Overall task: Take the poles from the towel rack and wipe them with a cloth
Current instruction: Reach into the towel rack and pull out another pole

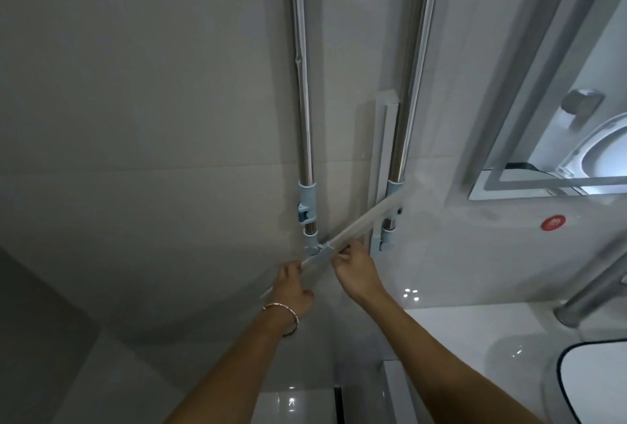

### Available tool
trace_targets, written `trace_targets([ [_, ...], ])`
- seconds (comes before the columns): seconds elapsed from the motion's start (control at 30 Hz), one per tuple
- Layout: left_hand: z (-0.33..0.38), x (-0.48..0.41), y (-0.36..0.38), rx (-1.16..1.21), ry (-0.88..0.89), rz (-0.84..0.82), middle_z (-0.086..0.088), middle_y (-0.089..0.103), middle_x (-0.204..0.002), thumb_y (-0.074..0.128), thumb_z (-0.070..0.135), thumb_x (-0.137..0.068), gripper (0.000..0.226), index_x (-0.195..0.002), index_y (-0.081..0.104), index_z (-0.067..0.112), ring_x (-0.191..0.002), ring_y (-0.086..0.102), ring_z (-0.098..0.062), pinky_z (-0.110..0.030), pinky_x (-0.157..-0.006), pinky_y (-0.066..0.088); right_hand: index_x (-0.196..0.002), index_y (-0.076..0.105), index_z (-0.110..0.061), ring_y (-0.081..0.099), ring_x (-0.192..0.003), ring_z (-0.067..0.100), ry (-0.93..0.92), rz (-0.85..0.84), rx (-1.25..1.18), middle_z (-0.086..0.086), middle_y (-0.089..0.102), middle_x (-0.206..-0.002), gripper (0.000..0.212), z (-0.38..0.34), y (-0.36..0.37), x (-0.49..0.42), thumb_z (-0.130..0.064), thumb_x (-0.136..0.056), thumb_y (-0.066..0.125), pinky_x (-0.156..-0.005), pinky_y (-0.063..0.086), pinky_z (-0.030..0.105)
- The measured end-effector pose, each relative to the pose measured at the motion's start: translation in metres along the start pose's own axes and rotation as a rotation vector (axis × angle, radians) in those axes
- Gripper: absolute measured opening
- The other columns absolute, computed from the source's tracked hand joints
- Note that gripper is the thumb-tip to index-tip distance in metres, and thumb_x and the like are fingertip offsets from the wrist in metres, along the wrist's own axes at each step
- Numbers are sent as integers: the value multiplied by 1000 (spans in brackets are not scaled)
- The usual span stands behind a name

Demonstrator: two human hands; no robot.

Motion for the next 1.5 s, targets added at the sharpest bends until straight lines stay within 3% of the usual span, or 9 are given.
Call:
trace_targets([
  [0.17,-9,-16,32,108,-80,-52,-8,51,-121,57,19,-74,59,-129,37,12,-109,56,-29,-27,-85,43,-115,44,-5,55,-101,33,-114,-164,265,15,54,-109,27,-20,11,-1,-9,-89,49,-85,47,37],
  [0.3,18,1,26,90,-60,-101,-5,49,-131,60,13,-85,54,-135,41,12,-124,49,-24,-28,-101,42,-137,30,-7,52,-114,34,-193,-194,484,15,44,-137,53,-31,27,3,-14,-90,54,-89,44,37],
  [0.4,19,10,34,65,-80,-98,-5,46,-137,52,21,-91,51,-139,37,10,-125,48,-22,-26,-101,40,-132,30,-9,56,-109,32,-140,-158,506,13,47,-132,47,-33,31,1,-14,-92,55,-86,47,39],
  [0.47,11,10,46,76,-56,-93,-3,40,-142,49,30,-85,65,-144,27,15,-119,51,-20,-25,-93,43,-121,33,-11,58,-103,31,-91,-146,469,13,53,-122,41,-33,27,-4,-19,-90,59,-82,48,38],
  [0.53,11,16,49,143,-57,-164,-3,31,-147,52,20,-82,82,-150,6,18,-122,47,-22,-20,-89,40,-114,36,-12,59,-98,30,-65,-140,437,12,56,-113,40,-35,21,-9,-23,-88,63,-78,47,37],
  [0.63,10,22,41,136,3,-202,-5,17,-155,50,10,-83,88,-150,-5,19,-136,31,-20,-18,-101,28,-122,39,-9,55,-107,31,-36,-148,452,14,53,-123,47,-36,14,-6,-23,-86,66,-84,45,35],
  [0.83,-1,32,-8,-152,74,-169,-17,33,-146,44,27,-93,58,-145,26,8,-131,40,-31,-34,-107,34,-139,34,0,45,-126,33,68,-166,608,19,40,-141,52,-34,5,27,-18,-92,51,-103,41,36],
  [1.0,14,49,-23,-282,244,-213,-15,61,-121,44,24,-92,29,-110,62,10,-111,57,-30,-29,-89,45,-140,41,-8,45,-128,29,123,-148,682,15,43,-142,48,-33,-17,64,-21,-94,49,-104,39,34],
  [1.5,228,207,124,-352,707,-407,-2,60,-120,45,13,-86,32,-107,65,29,-106,58,-23,-32,-93,46,-127,56,-13,47,-123,26,462,74,769,8,51,-135,36,84,-249,266,-22,-95,43,-95,40,34],
])
Point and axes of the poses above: each hand's wrist, its own x-axis away from the middle knuckle, its own y-axis out of the palm, z = x × y, the point moved 5 cm from there along -x, towards the middle knuckle
